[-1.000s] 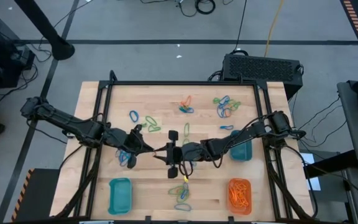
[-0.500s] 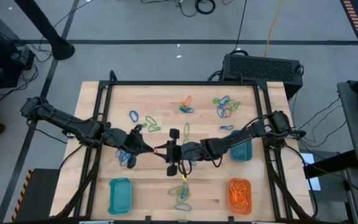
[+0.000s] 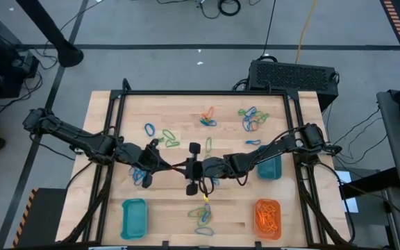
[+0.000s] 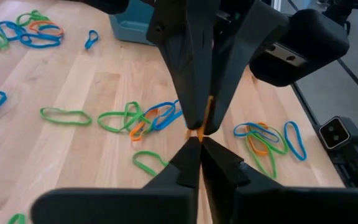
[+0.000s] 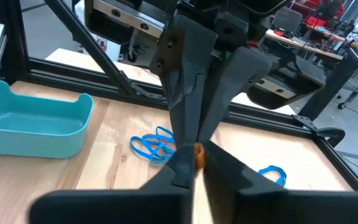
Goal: Sort rubber bands into baskets
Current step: Put the orange rubber band into the orange bin
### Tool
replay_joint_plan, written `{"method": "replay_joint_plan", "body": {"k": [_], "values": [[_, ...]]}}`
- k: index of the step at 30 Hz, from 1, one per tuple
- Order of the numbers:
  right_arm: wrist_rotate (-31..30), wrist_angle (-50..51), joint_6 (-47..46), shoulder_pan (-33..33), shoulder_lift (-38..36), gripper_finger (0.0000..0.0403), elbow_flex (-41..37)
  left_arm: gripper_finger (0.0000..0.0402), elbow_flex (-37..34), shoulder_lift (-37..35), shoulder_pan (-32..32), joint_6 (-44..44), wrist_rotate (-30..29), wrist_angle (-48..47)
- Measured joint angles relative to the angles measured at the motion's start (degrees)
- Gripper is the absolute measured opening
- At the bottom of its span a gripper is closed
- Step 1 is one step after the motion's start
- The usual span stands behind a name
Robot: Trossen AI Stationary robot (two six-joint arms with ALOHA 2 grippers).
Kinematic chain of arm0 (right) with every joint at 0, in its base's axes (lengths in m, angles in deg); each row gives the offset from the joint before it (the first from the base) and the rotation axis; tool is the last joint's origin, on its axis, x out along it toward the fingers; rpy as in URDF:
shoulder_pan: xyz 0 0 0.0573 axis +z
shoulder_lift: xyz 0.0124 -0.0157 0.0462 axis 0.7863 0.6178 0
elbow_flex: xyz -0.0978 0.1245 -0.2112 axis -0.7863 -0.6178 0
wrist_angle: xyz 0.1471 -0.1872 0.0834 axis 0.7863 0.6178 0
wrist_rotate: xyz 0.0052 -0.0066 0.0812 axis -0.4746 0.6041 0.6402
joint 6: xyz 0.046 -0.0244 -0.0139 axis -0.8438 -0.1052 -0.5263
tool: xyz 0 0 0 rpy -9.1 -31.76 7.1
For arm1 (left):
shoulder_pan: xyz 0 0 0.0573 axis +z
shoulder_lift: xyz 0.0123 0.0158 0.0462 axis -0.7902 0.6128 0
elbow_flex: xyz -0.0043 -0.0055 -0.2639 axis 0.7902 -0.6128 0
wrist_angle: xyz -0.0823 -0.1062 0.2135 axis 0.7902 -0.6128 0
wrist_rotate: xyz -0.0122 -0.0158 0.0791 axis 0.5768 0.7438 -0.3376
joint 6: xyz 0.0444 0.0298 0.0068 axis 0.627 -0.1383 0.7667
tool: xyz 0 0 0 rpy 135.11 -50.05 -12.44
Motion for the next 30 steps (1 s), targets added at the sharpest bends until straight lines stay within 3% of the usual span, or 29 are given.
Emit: {"method": "replay_joint_plan", "body": {"k": [9,13,23,30], "values": [[0.24,0.27,-0.64,0.02,-0.03,0.0002,0.00,0.0156,0.00,-0.32,0.13,1.69,-0.04,-1.34],[0.03,3.14,-2.02,0.68,-1.79,0.0001,0.00,0.0192,0.00,-1.92,0.75,2.28,-0.19,-3.96],[-0.27,16.52,-12.30,5.10,-8.48,0.0000,0.07,0.0201,-1.33,-9.39,0.61,5.51,-3.28,-8.64],[0.11,31.02,-30.24,11.77,-12.75,0.0000,0.07,0.0201,-7.68,-11.30,0.56,9.57,-2.43,0.64]]}}
